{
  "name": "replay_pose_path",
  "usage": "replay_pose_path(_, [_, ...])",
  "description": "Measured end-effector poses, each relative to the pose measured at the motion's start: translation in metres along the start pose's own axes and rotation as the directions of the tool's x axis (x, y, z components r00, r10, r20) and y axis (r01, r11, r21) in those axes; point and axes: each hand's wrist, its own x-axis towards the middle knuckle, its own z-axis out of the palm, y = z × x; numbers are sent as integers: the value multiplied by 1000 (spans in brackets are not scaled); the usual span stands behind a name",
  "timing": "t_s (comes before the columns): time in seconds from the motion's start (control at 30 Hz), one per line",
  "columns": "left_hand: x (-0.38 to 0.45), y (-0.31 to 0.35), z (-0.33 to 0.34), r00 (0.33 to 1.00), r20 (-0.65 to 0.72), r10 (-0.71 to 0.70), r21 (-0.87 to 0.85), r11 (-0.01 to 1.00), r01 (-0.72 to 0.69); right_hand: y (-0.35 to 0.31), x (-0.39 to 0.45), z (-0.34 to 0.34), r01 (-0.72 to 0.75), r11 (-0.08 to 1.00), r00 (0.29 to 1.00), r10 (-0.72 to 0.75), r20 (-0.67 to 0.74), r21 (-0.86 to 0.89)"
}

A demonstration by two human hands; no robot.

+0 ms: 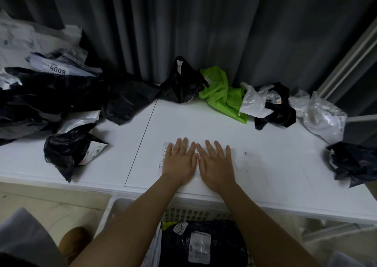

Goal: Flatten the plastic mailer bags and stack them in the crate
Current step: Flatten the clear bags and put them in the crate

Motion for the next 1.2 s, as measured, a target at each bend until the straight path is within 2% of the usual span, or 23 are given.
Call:
replay_pose_path(0.27, [7,1,11,998,-39,-50,-36,998,48,7,3,2,-90,996,995,90,29,5])
replay_pose_path(0.43, [6,1,16,996,-80,-50,-14,999,49,7,3,6,-98,995,995,97,35,24])
replay_pose_path(0.9, [6,2,22,996,-68,-60,22,998,61,8,1,13,-104,993,995,104,9,46])
replay_pose_path(1.2, [7,2,25,996,-69,-62,36,997,64,7,1,10,-119,993,987,117,110,15])
